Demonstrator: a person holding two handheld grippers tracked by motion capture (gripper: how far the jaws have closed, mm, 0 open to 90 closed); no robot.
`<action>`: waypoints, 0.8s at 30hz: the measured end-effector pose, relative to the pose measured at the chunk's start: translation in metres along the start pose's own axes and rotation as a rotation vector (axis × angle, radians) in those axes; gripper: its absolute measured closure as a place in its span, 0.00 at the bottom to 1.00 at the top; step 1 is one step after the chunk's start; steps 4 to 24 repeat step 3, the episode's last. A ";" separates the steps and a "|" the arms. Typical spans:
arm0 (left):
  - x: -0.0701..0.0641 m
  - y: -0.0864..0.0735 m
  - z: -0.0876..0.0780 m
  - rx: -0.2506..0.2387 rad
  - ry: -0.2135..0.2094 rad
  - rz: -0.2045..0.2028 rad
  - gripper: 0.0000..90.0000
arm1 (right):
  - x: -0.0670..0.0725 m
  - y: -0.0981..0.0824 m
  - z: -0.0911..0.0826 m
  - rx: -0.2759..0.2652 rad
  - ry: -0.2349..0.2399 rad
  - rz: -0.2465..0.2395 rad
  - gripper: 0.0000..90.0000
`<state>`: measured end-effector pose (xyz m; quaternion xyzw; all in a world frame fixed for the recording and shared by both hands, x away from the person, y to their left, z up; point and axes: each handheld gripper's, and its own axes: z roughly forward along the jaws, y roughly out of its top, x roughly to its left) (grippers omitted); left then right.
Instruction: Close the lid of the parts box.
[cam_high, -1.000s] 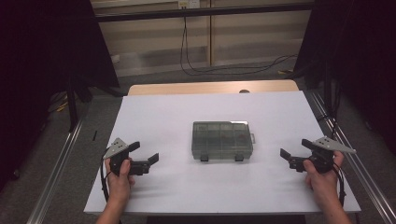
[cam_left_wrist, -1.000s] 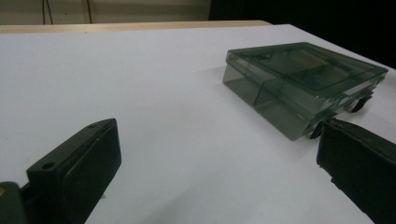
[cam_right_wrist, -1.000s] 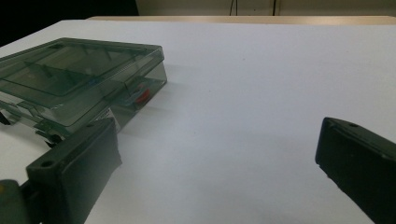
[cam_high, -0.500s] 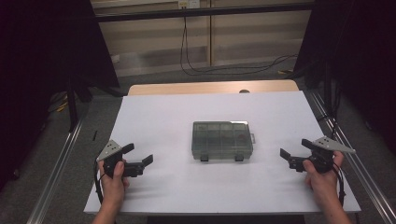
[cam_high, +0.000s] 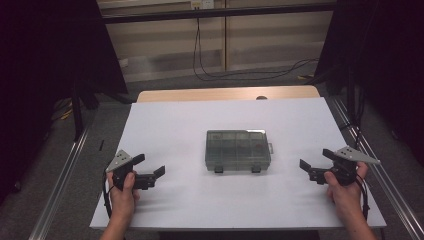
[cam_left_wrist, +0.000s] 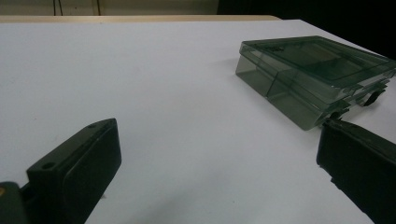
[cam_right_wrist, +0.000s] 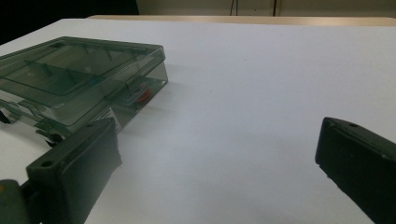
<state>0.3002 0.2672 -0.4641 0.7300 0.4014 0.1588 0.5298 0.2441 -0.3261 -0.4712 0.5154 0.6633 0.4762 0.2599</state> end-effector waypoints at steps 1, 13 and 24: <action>0.000 0.000 0.000 0.001 -0.001 0.002 0.00 | 0.000 0.000 0.000 -0.001 0.000 -0.001 0.00; 0.001 0.001 0.000 0.001 0.004 0.004 0.00 | 0.000 0.000 0.000 -0.001 0.000 -0.001 0.00; 0.001 0.001 0.000 0.001 0.004 0.004 0.00 | 0.000 0.000 0.000 -0.001 0.000 -0.001 0.00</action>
